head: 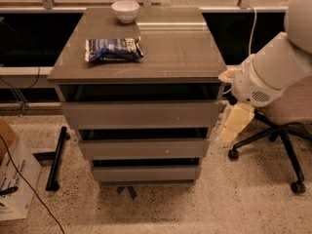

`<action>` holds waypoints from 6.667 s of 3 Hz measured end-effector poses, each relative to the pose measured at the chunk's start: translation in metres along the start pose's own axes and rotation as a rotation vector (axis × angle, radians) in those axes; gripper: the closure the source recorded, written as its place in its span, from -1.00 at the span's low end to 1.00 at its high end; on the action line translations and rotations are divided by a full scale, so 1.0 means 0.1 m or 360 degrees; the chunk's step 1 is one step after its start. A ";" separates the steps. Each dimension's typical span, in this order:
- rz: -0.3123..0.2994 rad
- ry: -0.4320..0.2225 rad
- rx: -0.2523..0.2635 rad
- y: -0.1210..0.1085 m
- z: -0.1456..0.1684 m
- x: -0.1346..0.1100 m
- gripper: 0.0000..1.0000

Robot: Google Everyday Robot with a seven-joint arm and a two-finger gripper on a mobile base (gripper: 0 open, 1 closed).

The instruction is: Open middle drawer

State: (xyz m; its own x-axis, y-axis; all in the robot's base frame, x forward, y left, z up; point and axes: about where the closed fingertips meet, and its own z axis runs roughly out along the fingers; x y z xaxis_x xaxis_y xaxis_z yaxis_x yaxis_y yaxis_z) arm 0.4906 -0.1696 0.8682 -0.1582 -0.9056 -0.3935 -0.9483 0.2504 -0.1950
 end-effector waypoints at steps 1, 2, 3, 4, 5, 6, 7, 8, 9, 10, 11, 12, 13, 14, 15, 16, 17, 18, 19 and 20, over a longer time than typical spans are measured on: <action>-0.0003 -0.0119 -0.0017 0.04 0.47 -0.14 -1.00; 0.0009 -0.0212 -0.0016 0.07 0.90 -0.16 -1.00; 0.0055 -0.0255 -0.0018 0.08 1.34 0.00 -1.00; 0.0156 -0.0309 -0.0035 0.04 1.84 0.29 -1.00; 0.0156 -0.0309 -0.0035 0.04 1.84 0.29 -1.00; 0.0199 -0.0220 -0.0005 0.02 2.14 0.37 -1.00; 0.0262 -0.0114 0.0025 -0.03 2.61 0.55 -1.00; 0.0319 -0.0085 0.0012 -0.06 3.00 0.72 -1.00; 0.0356 -0.0097 -0.0003 -0.14 3.34 0.85 -1.00; 0.0371 -0.0136 -0.0021 -0.26 3.65 0.90 -1.00; 0.0389 -0.0190 -0.0052 -0.43 4.02 0.94 -1.00; 0.0406 -0.0218 -0.0070 -0.52 4.21 0.98 -1.00; 0.0447 -0.0243 -0.0081 -0.57 4.37 1.05 -1.00; 0.0475 -0.0257 -0.0102 -0.57 4.46 1.14 -1.00; 0.0498 -0.0279 -0.0128 -0.56 4.51 1.17 -0.68; 0.0498 -0.0278 -0.0128 -0.56 4.50 1.17 -0.21; 0.0498 -0.0278 -0.0128 -0.57 4.47 1.15 0.24; 0.0498 -0.0278 -0.0127 -0.57 4.44 1.14 0.72; 0.0498 -0.0278 -0.0127 -0.58 4.43 1.13 1.00; 0.0498 -0.0278 -0.0127 -0.58 4.42 1.13 0.69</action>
Offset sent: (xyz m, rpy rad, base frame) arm 0.0348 0.0655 -0.1316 0.2082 -0.0412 0.0207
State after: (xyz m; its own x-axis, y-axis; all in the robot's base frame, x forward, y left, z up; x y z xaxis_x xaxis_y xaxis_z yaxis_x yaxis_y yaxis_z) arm 0.6491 -0.1353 0.4381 -0.4010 -0.7155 -0.5720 -0.8812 0.4720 0.0273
